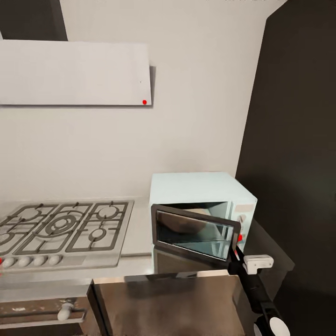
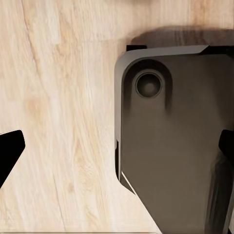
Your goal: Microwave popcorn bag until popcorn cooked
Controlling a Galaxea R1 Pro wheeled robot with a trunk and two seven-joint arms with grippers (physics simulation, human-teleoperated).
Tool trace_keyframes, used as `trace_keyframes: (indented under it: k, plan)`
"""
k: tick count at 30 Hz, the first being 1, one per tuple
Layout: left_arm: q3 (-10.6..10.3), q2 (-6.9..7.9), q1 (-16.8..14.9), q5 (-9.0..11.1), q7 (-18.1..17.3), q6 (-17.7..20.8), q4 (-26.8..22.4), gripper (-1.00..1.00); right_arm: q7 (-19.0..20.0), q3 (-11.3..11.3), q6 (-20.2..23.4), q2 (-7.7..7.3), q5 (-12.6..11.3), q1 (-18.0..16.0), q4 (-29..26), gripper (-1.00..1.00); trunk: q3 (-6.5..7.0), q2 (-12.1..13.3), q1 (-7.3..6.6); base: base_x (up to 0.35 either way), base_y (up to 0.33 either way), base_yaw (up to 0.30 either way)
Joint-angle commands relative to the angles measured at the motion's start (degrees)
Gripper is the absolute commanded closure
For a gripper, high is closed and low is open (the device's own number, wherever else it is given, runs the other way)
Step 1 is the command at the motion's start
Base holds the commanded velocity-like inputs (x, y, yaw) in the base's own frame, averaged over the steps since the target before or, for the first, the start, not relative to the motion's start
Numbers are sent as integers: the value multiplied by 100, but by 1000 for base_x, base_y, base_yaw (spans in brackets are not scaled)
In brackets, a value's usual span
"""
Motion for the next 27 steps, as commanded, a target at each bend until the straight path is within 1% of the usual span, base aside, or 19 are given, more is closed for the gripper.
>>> trace_keyframes:
  k: [1,5,8,14,18,27]
  plan:
    - [2,0,2,0,1,-11,-6,-100,-10,-180,-16,-8,-46,-4,4,100,-9,-7,-1,-78,0,0]
    - [0,0,-1,1,1,-15,-6,-100,-10,-182,-18,-8,-46,-4,4,100,-9,-7,-1,-52,0,0]
    - [4,0,2,-1,1,-17,-6,-100,-10,-182,-20,-8,-46,-4,4,100,-9,-7,-1,-223,0,0]
    - [7,0,4,-1,1,-15,-6,-100,-10,-179,-21,-8,-46,-4,4,100,-9,-7,-1,-47,0,0]
    - [6,0,5,0,1,-18,-6,-100,-9,-180,-21,-8,-46,-4,4,100,-9,-7,-1,-145,0,0]
    - [6,0,-1,-2,1,-11,-6,-100,-10,-178,-21,-8,-46,-4,4,100,-9,-7,-1,-11,0,0]
